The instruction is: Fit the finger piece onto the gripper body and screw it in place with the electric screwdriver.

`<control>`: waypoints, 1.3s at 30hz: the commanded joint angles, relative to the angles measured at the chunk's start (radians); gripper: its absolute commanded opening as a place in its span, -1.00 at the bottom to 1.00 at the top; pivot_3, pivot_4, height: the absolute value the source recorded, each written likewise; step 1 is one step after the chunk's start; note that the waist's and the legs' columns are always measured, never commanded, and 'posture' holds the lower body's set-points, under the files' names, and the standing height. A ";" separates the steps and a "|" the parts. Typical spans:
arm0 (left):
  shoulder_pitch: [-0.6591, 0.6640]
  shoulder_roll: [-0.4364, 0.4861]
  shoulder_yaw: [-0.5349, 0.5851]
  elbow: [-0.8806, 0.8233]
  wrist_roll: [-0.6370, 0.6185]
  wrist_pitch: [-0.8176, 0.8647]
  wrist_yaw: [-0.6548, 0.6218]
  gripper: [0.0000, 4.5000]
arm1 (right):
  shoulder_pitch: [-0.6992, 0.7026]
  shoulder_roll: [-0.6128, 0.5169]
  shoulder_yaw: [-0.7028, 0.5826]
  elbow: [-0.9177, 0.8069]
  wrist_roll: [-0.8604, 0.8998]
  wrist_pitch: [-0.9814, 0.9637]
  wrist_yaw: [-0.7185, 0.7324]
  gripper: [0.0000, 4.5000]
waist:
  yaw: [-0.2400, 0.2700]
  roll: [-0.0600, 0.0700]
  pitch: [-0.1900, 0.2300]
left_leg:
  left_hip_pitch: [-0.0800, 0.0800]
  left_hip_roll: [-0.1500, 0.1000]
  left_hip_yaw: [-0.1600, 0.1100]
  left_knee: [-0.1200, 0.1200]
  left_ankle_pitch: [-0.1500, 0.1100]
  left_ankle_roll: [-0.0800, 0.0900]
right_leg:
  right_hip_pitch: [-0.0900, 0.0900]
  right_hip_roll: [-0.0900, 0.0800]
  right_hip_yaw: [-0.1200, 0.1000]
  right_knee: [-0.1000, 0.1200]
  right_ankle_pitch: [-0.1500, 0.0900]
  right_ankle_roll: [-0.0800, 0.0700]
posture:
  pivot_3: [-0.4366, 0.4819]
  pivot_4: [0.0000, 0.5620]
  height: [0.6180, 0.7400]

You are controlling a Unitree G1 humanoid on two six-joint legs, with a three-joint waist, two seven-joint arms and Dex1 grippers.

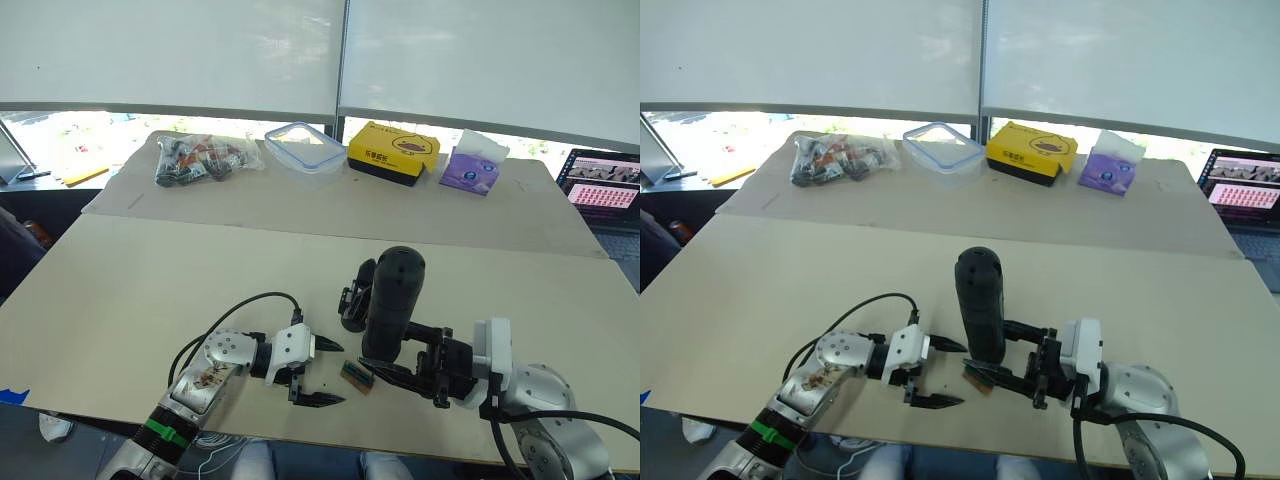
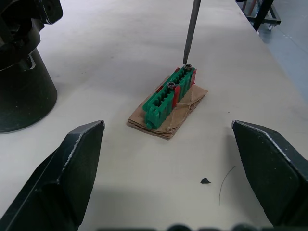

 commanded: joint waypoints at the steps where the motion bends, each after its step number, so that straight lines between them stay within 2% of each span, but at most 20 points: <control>1: 0.018 0.002 -0.022 -0.012 0.004 0.015 -0.002 1.00 | -0.017 -0.005 -0.001 -0.028 0.008 -0.032 -0.001 -0.14 | 0.000 0.000 0.000 | 0.000 0.000 0.000 0.000 0.000 0.000 | 0.000 0.000 0.000 0.000 0.000 0.000 | -0.05 -0.47 1.00; 39: 0.032 0.006 -0.030 -0.009 0.006 0.016 -0.001 1.00 | -0.023 -0.011 0.006 -0.015 -0.011 -0.051 0.012 -0.14 | 0.000 0.000 0.000 | 0.000 0.000 0.000 0.000 -0.003 -0.005 | 0.000 0.000 0.000 -0.001 0.000 0.000 | -0.05 -0.47 1.00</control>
